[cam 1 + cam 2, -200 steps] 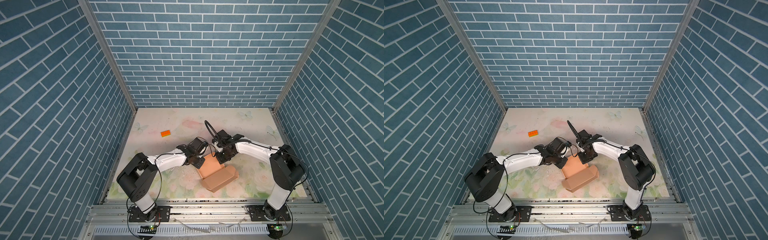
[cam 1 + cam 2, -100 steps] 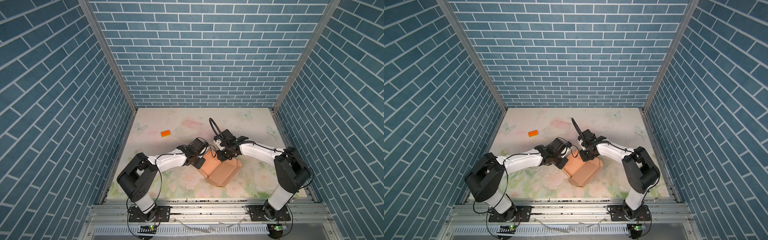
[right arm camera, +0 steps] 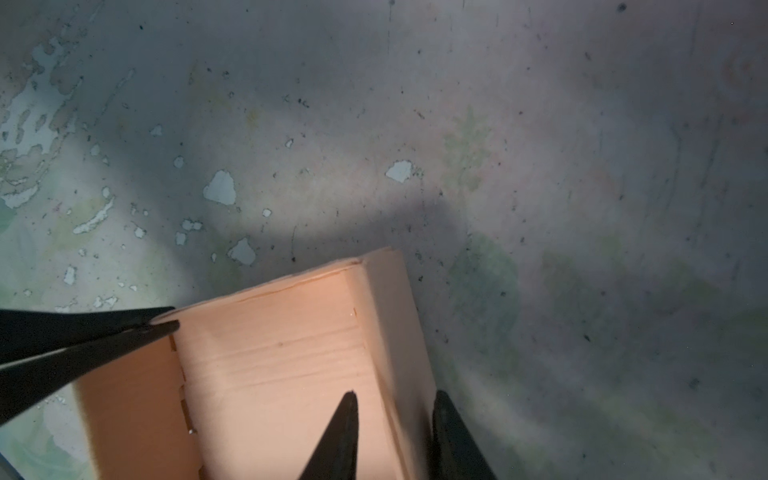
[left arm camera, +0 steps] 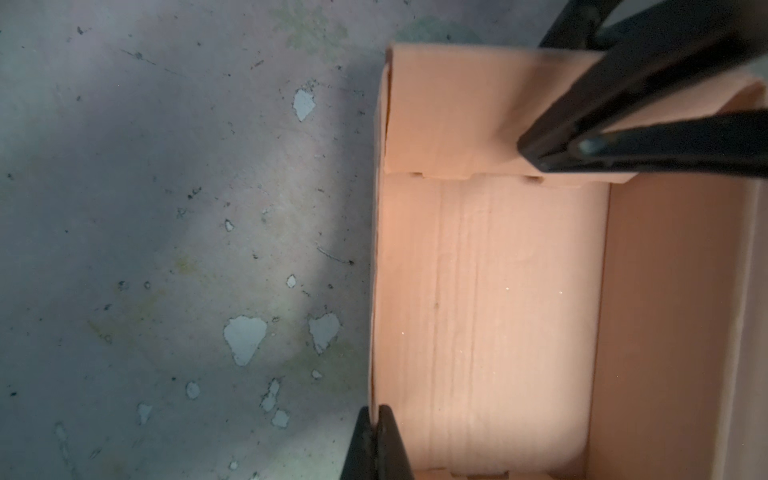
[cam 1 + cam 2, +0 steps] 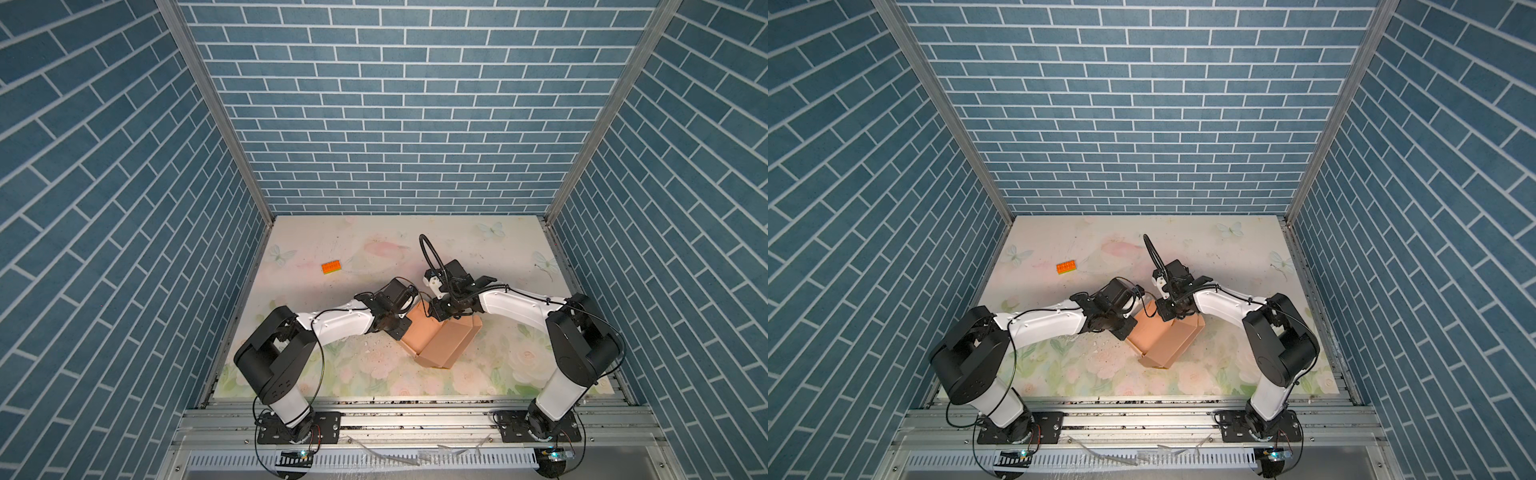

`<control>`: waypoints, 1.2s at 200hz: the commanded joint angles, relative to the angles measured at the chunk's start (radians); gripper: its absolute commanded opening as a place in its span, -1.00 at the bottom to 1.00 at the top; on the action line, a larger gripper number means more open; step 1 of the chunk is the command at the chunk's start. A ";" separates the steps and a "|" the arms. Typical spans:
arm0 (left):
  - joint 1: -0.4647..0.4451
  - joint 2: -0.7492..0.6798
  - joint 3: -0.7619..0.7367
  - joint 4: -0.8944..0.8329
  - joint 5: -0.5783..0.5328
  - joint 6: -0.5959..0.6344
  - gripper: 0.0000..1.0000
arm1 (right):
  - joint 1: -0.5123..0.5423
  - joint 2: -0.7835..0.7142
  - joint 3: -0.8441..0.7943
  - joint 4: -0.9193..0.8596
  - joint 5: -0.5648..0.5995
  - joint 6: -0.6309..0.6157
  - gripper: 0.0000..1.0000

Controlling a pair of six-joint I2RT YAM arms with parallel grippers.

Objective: Fold the paper box

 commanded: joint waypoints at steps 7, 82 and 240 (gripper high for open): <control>-0.010 -0.006 -0.007 0.009 0.007 0.012 -0.97 | -0.002 0.010 -0.002 0.038 -0.022 -0.072 -0.36; -0.010 -0.010 0.002 -0.003 0.005 0.015 -0.94 | -0.001 0.040 -0.018 0.078 -0.022 -0.118 -0.46; -0.015 0.000 0.013 -0.011 0.033 0.021 -0.93 | 0.012 0.087 -0.041 0.137 0.093 -0.137 -0.88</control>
